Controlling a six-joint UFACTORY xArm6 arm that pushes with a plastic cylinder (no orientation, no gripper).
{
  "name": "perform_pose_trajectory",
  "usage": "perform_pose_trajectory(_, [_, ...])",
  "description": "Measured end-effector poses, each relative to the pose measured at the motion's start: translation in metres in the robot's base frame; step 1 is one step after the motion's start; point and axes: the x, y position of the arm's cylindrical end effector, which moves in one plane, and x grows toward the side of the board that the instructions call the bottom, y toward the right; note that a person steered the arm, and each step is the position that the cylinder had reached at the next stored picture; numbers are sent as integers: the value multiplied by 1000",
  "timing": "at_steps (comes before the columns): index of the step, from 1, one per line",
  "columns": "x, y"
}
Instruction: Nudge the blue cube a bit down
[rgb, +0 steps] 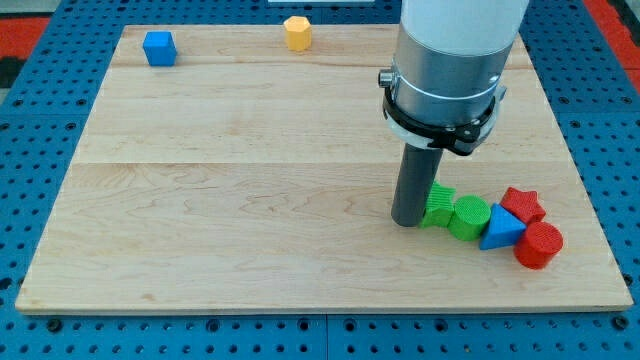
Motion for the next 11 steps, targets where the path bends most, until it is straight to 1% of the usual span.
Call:
perform_pose_trajectory(1, [-11,-30])
perform_pose_trajectory(2, [-61,-57])
perform_pose_trajectory(3, [-123,-90])
perform_pose_trajectory(4, [-173,-127])
perform_pose_trajectory(5, [-220,-148])
perform_pose_trajectory(6, [-251,-187])
perform_pose_trajectory(7, [-271,-238])
perform_pose_trajectory(9, [-324,-292])
perform_pose_trajectory(10, [-314,-324])
perform_pose_trajectory(11, [-297,-323])
